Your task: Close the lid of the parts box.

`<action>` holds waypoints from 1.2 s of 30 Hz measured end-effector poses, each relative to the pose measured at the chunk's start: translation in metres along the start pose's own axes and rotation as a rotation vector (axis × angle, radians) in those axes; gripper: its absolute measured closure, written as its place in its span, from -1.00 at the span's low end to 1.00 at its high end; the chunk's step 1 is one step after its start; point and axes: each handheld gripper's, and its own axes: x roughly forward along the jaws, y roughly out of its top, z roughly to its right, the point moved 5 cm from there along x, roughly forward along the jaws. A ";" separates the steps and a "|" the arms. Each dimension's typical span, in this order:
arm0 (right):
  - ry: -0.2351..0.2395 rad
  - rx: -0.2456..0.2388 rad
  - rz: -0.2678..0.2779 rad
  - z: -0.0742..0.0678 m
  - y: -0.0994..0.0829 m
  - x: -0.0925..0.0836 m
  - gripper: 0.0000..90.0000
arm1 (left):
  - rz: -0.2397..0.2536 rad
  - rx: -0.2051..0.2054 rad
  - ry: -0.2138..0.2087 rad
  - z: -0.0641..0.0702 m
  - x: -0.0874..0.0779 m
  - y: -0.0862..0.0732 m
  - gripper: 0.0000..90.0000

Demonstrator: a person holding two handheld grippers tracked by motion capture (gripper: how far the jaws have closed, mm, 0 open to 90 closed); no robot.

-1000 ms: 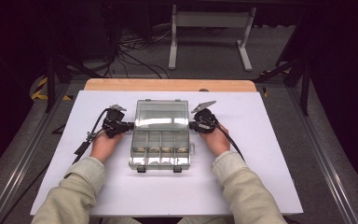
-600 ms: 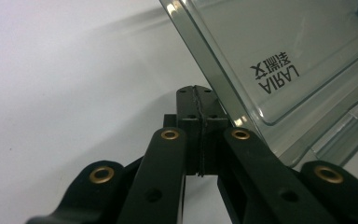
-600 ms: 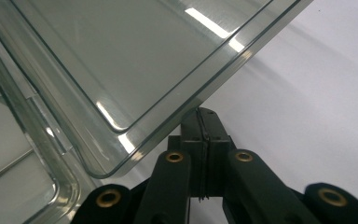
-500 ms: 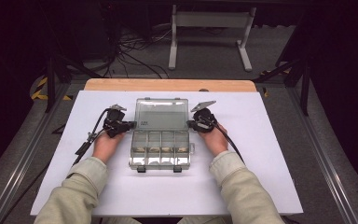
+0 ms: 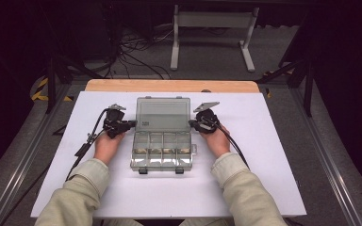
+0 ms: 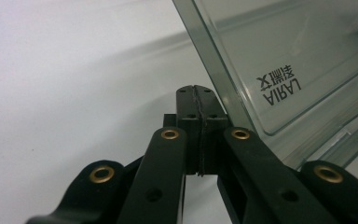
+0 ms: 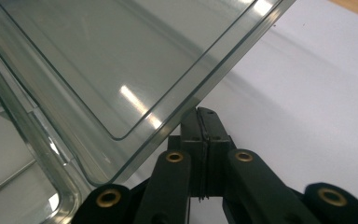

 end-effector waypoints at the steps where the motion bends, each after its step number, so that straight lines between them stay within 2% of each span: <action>1: -0.003 -0.001 0.005 0.000 0.001 -0.001 1.00 | 0.006 -0.010 0.001 0.001 -0.001 0.000 1.00; 5: -0.013 -0.012 0.019 -0.001 0.003 -0.003 1.00 | 0.014 0.001 0.004 0.001 -0.002 0.001 0.99; 23: -0.055 -0.050 0.078 -0.002 0.014 -0.014 1.00 | 0.046 -0.010 -0.006 0.002 -0.010 0.006 0.99; 29: -0.061 -0.061 0.092 -0.003 0.016 -0.018 1.00 | 0.053 -0.013 -0.014 0.003 -0.012 0.007 0.99; 32: -0.065 -0.088 0.108 -0.003 0.019 -0.021 1.00 | 0.058 -0.005 -0.007 0.004 -0.014 0.007 0.98; 36: -0.059 -0.086 0.119 -0.003 0.021 -0.024 1.00 | 0.066 -0.002 -0.012 0.005 -0.016 0.008 0.98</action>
